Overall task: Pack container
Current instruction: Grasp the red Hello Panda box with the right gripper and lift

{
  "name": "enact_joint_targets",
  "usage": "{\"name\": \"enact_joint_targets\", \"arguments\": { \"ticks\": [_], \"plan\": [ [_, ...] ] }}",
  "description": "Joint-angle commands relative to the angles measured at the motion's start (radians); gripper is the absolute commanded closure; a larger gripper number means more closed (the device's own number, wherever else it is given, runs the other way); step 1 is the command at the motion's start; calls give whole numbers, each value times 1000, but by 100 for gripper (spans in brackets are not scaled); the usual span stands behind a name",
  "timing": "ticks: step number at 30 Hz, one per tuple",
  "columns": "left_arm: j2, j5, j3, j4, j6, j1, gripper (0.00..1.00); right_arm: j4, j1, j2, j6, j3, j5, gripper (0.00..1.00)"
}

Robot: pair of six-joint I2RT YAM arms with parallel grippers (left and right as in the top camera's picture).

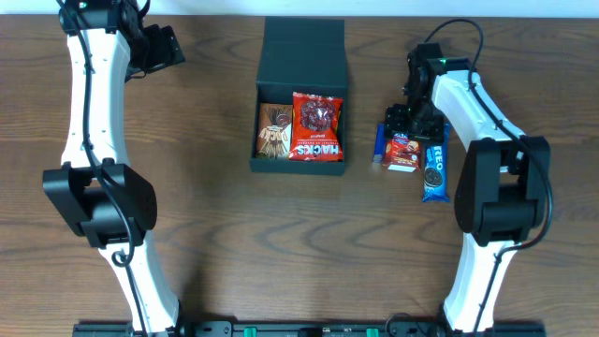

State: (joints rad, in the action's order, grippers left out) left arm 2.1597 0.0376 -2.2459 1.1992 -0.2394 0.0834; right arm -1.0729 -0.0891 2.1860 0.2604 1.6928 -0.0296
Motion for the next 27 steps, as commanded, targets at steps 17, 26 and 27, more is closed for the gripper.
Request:
{"name": "enact_joint_targets", "arguments": {
  "ticks": [17,26,27],
  "plan": [
    [-5,-11,6,1,-8,1,5,8,-4,69,12,-8,3,26],
    [-5,-10,6,0,-9,0,5,5,-4,69,12,3,-57,35],
    [-5,-11,6,0,-9,0,5,3,-4,69,13,10,-58,35]
  ]
}}
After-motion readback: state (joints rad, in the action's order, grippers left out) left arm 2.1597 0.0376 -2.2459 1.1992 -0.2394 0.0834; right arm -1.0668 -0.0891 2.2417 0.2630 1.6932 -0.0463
